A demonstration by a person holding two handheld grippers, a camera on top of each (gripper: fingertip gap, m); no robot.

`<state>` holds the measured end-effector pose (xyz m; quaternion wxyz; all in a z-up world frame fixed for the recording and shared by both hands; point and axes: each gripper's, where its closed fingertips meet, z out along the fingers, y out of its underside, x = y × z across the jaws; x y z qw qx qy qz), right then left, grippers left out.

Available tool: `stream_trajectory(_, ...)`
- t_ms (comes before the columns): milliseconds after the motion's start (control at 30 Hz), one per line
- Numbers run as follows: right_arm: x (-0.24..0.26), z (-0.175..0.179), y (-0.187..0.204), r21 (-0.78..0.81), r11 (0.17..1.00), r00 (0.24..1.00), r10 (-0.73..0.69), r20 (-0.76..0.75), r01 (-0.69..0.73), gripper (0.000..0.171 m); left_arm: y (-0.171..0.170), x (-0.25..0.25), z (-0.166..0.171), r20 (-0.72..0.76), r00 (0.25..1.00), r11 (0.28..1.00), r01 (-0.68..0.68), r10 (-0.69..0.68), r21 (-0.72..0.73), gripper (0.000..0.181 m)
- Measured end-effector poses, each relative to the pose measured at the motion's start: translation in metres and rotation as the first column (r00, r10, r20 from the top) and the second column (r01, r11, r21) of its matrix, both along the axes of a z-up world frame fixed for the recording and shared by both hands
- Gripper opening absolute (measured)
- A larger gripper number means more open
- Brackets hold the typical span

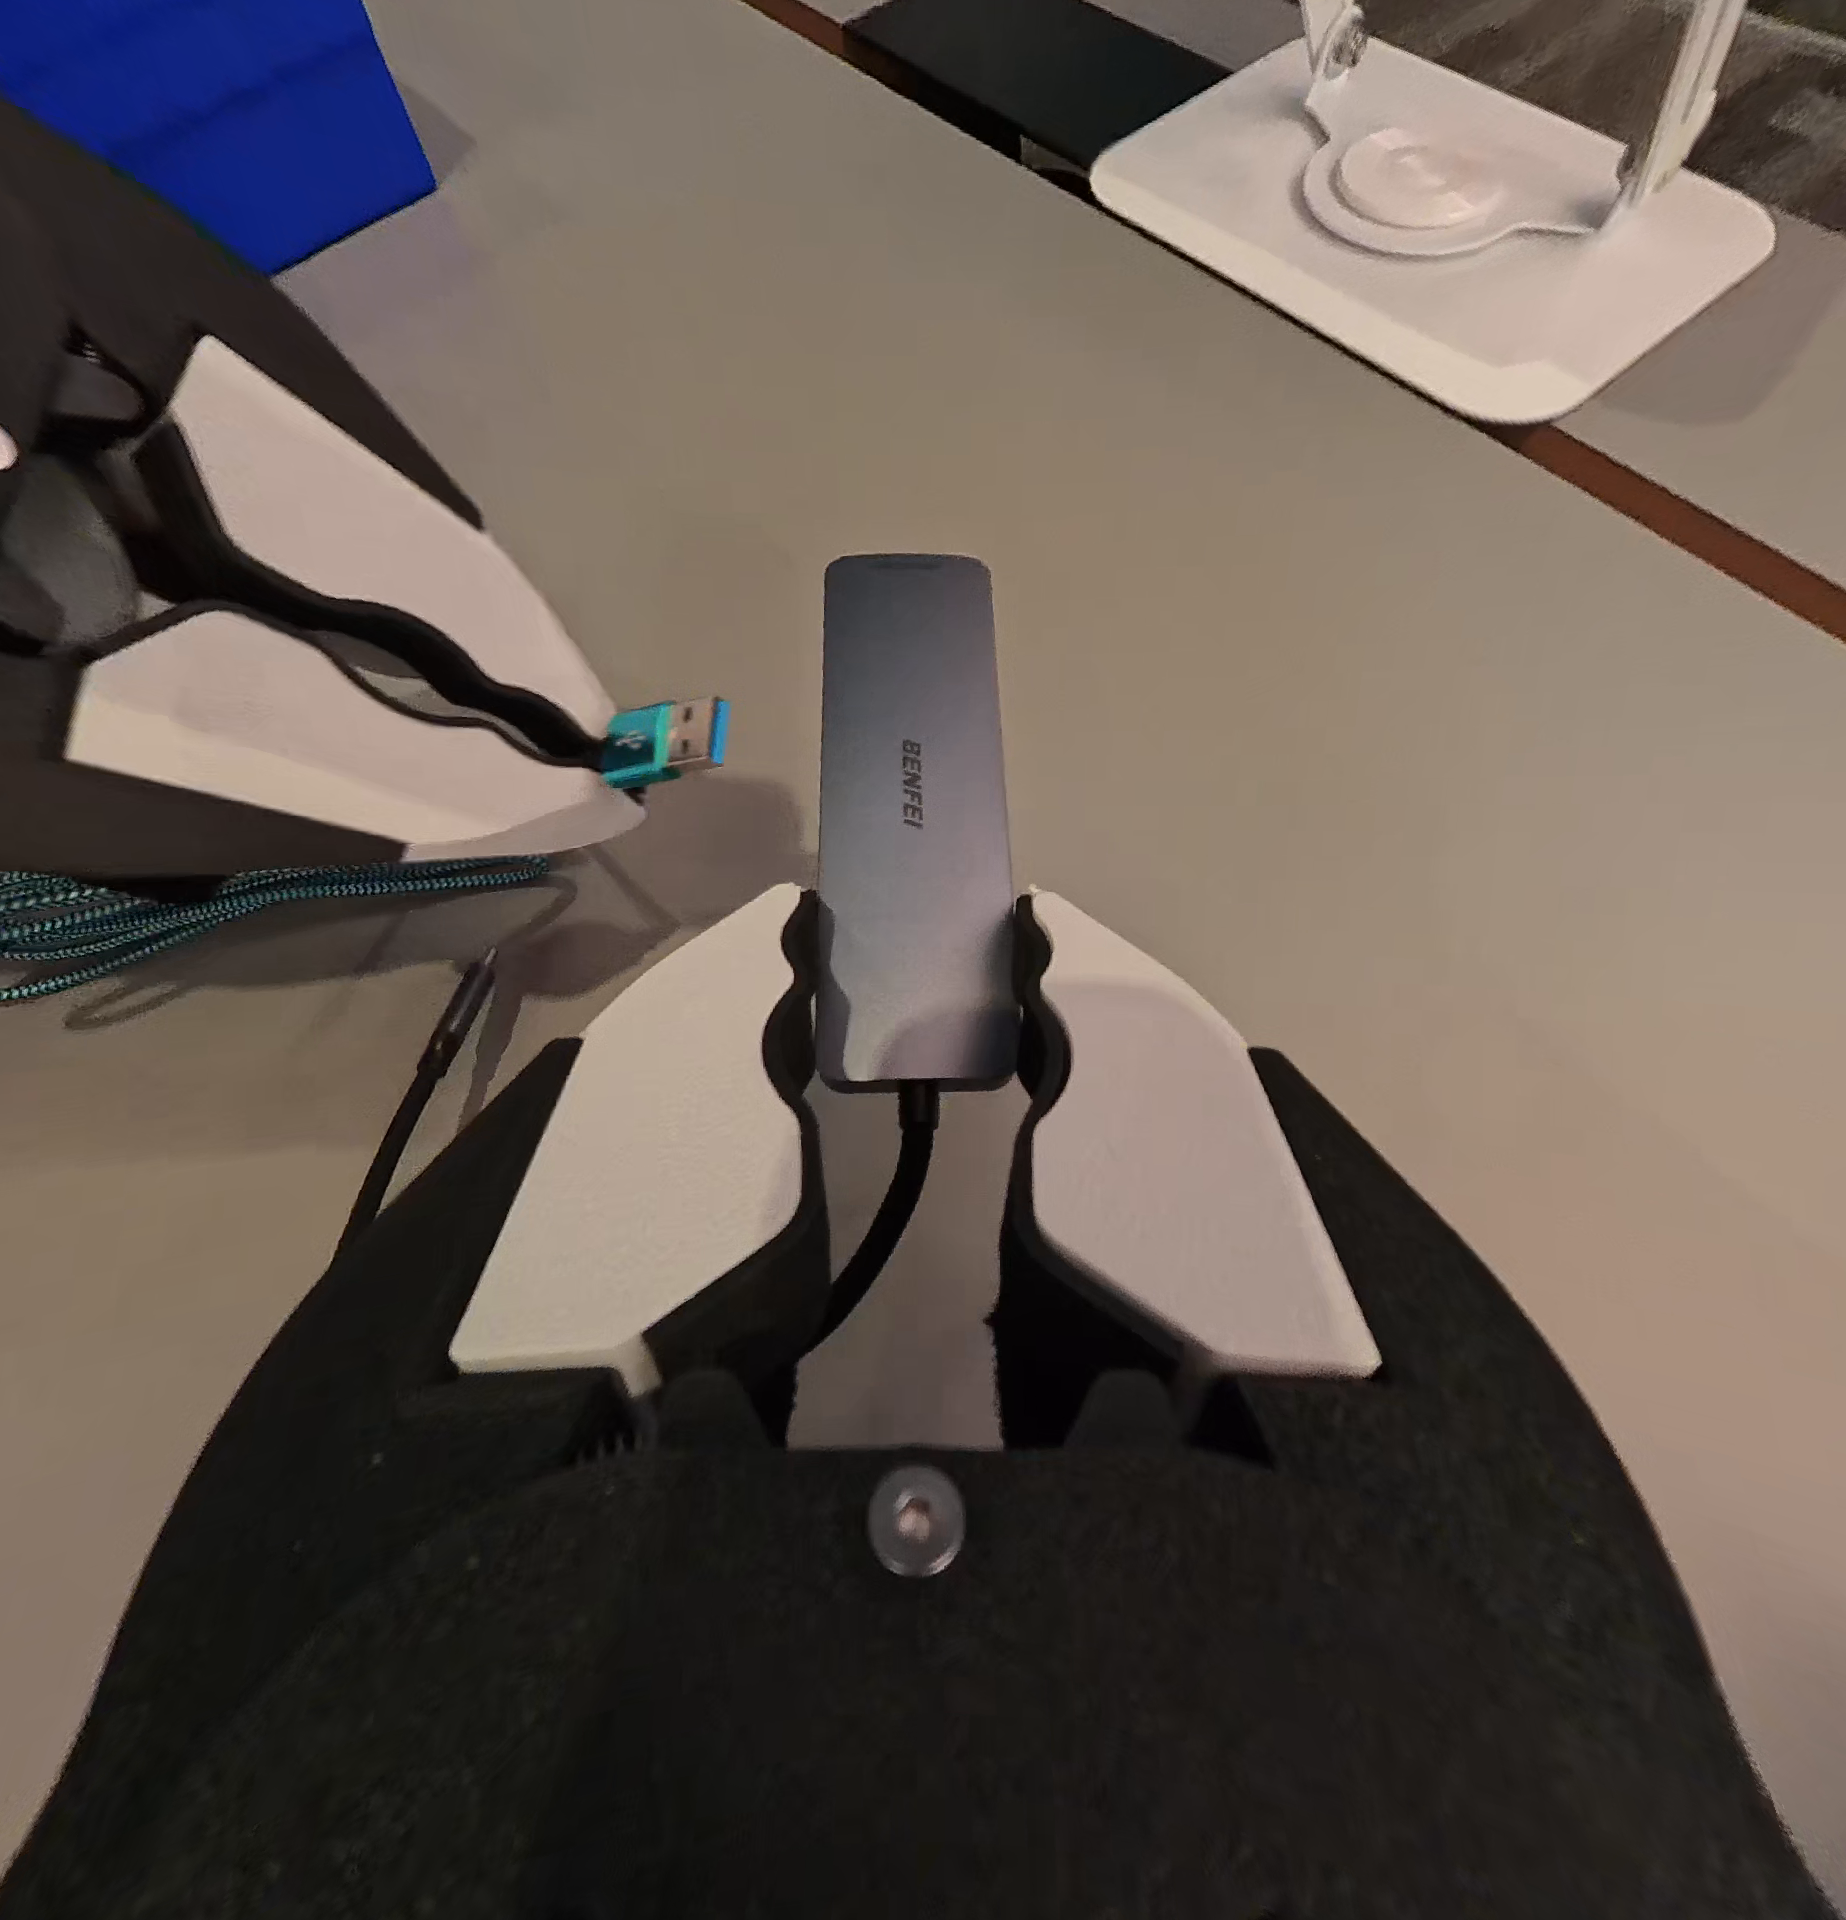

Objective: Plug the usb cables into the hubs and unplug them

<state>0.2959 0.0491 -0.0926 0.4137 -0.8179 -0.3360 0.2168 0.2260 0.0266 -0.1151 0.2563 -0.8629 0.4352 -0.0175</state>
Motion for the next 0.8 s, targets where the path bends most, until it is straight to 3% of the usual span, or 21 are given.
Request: stream_trajectory(800,-0.011,0.021,-0.005,0.254,0.967,0.994,-0.014,0.111,-0.015,0.035,0.008,0.003,-0.003,0.060,0.997,0.999,-0.040,0.039,0.025,0.002)
